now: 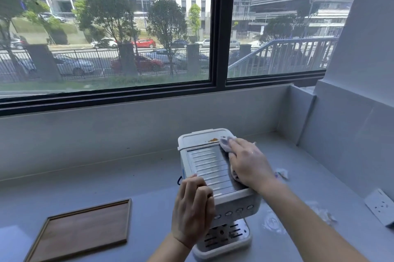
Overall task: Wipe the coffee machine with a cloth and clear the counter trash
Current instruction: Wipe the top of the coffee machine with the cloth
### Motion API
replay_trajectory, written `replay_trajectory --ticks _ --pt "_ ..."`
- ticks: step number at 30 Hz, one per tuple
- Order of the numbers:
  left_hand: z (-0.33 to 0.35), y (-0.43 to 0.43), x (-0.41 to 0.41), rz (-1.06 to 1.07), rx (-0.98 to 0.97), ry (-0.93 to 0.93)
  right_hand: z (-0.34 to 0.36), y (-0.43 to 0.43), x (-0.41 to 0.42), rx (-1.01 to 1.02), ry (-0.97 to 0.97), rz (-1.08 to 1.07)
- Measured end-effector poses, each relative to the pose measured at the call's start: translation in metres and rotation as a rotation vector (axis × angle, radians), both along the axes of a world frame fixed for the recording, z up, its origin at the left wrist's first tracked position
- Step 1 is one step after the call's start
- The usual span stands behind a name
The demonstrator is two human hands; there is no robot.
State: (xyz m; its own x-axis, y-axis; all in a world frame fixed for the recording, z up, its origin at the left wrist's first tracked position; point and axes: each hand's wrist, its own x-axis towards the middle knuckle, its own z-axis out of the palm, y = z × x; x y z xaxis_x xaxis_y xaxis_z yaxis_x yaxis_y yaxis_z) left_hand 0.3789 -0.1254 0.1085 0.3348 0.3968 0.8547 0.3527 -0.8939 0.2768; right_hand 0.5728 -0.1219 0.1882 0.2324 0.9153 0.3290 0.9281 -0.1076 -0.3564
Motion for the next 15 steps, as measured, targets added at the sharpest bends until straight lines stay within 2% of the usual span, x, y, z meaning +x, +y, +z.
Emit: replay_trajectory --ticks 2,4,6,8,9,10,12,13,14,15 --pt "0.0 0.0 -0.001 -0.008 -0.038 -0.006 -0.008 -0.013 -0.024 0.027 -0.07 0.184" --pt "0.002 -0.002 -0.001 -0.01 -0.107 -0.036 -0.007 -0.02 -0.035 0.01 -0.049 0.332" --pt "0.009 -0.006 0.0 -0.027 -0.189 -0.076 0.001 -0.011 -0.037 -0.02 0.027 0.297" --pt "0.021 -0.007 0.0 -0.047 -0.271 -0.126 0.008 -0.005 -0.043 -0.11 0.013 0.175" --pt "0.028 -0.006 -0.001 -0.057 -0.318 -0.156 0.01 -0.002 -0.049 -0.158 0.023 0.191" --pt "0.037 -0.003 -0.003 -0.076 -0.377 -0.183 0.011 0.0 -0.055 -0.2 0.088 0.262" --pt "0.053 0.004 -0.01 -0.142 -0.496 -0.187 0.017 -0.006 -0.06 -0.213 0.447 0.427" --pt "0.058 0.007 -0.013 -0.158 -0.522 -0.14 0.02 -0.011 -0.054 -0.142 0.619 0.435" --pt "0.063 0.009 -0.015 -0.15 -0.527 -0.057 0.022 -0.015 -0.043 -0.023 0.708 0.358" --pt "0.066 0.011 -0.016 -0.119 -0.516 0.043 0.021 -0.02 -0.031 0.12 0.676 0.229"
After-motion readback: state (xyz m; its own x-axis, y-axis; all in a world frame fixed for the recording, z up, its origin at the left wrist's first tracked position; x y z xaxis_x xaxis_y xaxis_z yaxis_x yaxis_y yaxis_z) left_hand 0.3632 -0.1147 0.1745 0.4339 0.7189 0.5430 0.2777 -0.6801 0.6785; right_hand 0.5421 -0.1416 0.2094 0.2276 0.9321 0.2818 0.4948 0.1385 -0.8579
